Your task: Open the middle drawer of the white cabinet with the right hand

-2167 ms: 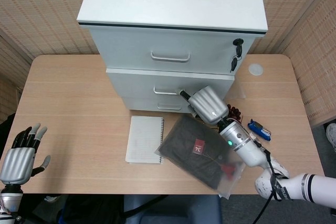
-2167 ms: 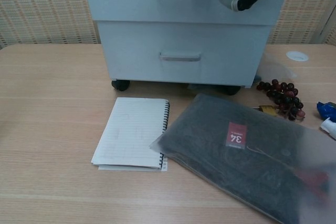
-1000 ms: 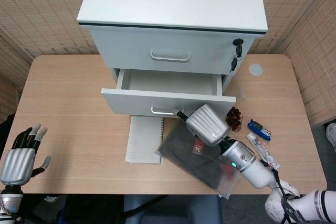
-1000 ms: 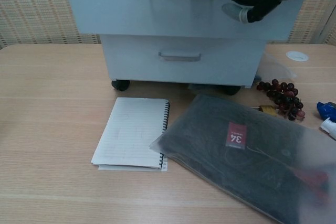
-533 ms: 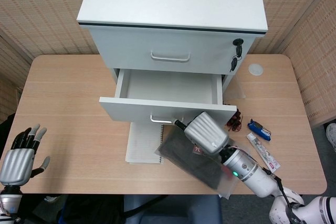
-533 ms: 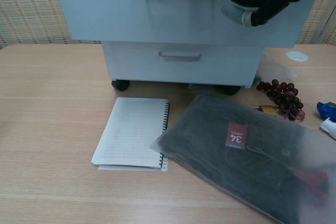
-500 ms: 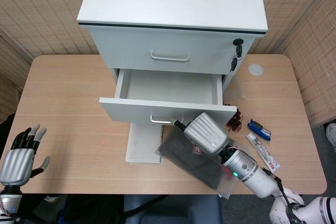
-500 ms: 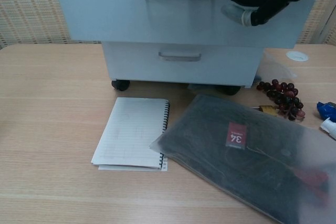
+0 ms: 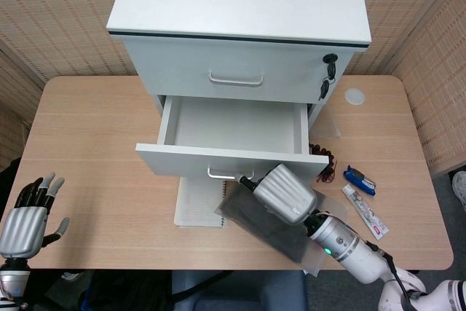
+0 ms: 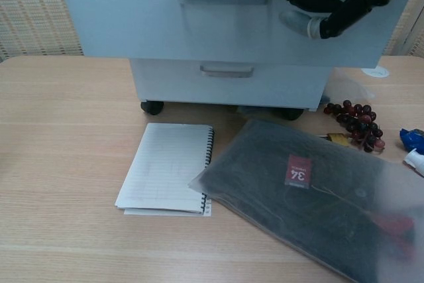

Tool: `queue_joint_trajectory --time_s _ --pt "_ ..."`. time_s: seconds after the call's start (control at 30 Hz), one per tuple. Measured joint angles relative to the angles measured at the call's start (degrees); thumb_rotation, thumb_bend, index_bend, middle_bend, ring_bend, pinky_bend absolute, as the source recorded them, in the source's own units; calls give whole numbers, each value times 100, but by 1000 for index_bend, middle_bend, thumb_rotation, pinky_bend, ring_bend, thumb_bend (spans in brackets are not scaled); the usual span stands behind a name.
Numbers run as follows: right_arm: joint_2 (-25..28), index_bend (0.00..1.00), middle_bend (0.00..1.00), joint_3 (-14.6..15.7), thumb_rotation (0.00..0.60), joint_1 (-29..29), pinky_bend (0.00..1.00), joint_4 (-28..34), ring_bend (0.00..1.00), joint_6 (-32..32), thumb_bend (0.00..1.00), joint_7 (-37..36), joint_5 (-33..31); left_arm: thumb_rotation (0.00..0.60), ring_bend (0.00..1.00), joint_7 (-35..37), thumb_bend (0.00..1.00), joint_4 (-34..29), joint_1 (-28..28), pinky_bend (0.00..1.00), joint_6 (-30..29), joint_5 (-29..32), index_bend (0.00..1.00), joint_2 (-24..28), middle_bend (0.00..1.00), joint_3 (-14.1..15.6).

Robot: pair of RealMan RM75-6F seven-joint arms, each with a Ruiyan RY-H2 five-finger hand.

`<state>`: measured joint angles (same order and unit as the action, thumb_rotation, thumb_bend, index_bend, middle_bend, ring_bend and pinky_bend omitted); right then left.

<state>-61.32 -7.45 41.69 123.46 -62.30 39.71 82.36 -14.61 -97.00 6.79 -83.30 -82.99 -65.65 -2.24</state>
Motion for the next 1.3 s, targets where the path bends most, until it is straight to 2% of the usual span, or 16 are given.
queue_joint_trajectory --time_s 0.57,0.97,1.17,1.3 --pt "117 236 836 146 600 -167 919 275 868 51 475 106 304 600 28 -9 311 -20 -15 94 -15 -10 88 14 8 5" --pt "251 236 836 296 600 -400 919 456 868 -49 475 95 786 600 28 8 311 -28 -22 94 -40 -44 89 16 8 4" --pt "250 236 779 304 600 -550 919 412 837 -328 474 -113 1217 600 28 16 311 -37 -30 94 -64 -41 89 32 8 -10" --pt "295 236 766 347 600 -783 919 313 825 -798 473 -431 1765 600 28 25 311 -53 -34 94 -84 -51 89 49 8 -20"
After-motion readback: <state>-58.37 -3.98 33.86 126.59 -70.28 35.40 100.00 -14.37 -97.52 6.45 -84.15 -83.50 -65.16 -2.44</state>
